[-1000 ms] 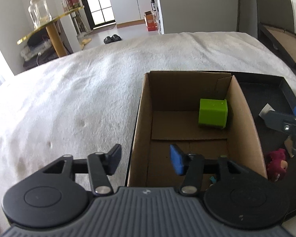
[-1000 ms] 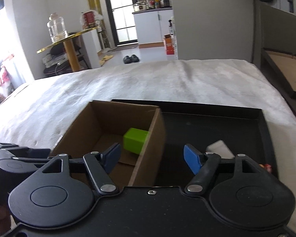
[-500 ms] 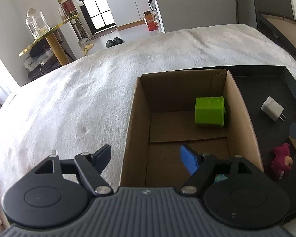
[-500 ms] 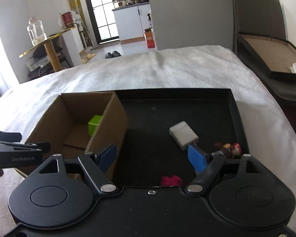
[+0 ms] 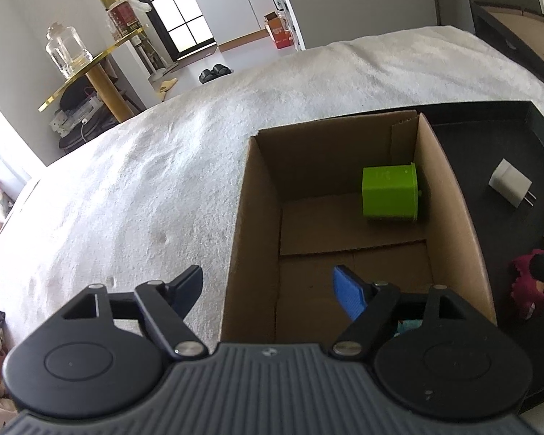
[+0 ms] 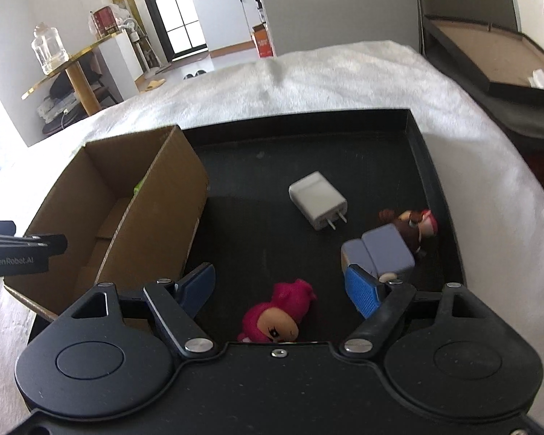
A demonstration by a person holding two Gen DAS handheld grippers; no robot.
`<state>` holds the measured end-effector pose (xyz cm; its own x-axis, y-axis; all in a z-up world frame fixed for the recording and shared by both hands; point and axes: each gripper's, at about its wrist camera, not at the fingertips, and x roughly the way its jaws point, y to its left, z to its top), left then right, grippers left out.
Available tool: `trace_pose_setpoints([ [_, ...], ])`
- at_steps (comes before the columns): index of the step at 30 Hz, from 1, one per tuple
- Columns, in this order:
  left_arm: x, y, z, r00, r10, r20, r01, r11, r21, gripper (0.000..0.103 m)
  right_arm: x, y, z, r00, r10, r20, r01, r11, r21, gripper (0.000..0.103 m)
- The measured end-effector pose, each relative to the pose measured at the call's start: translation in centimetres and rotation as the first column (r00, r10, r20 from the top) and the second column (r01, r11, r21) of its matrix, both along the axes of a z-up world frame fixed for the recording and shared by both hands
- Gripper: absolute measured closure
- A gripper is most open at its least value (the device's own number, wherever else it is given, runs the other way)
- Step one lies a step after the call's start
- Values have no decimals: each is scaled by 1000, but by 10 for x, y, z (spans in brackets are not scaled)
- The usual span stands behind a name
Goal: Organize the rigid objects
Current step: 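Move the right gripper back to the pink doll and close on it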
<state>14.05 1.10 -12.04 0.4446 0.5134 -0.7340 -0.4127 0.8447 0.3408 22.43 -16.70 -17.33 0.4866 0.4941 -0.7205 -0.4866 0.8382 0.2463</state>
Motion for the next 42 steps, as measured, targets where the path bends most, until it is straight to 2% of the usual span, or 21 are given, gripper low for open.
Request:
trace_pose_setpoints([
  [12,6,-6,-5,999,-14,-37,15,1000,19,20,7,5,-26,995,-2,-98,0,1000,-16,29],
  [16,8,-6,-7,999,-13,-43,14,1000,16,20,6,14,-33,994,24,-107,-30,998,-62,30],
  [18,8,-7,-6,999,-18,-42,18,1000,18,20,5,17,-35,994,33,-104,-42,996,-81,39],
  [19,8,-8,-6,999,-20,-42,21,1000,19,20,4,18,-34,995,37,-93,-46,995,-92,50],
  [20,7,-8,-7,999,-22,-43,23,1000,21,19,3,18,-33,995,44,-90,-52,994,-95,55],
  [33,3,-4,-3,1000,-9,-23,9,1000,11,19,0,11,-14,998,35,-54,-39,996,-85,56],
  [42,-2,4,-1,1000,3,-1,-3,1000,-11,19,-3,18,9,997,59,44,-59,998,-13,56],
])
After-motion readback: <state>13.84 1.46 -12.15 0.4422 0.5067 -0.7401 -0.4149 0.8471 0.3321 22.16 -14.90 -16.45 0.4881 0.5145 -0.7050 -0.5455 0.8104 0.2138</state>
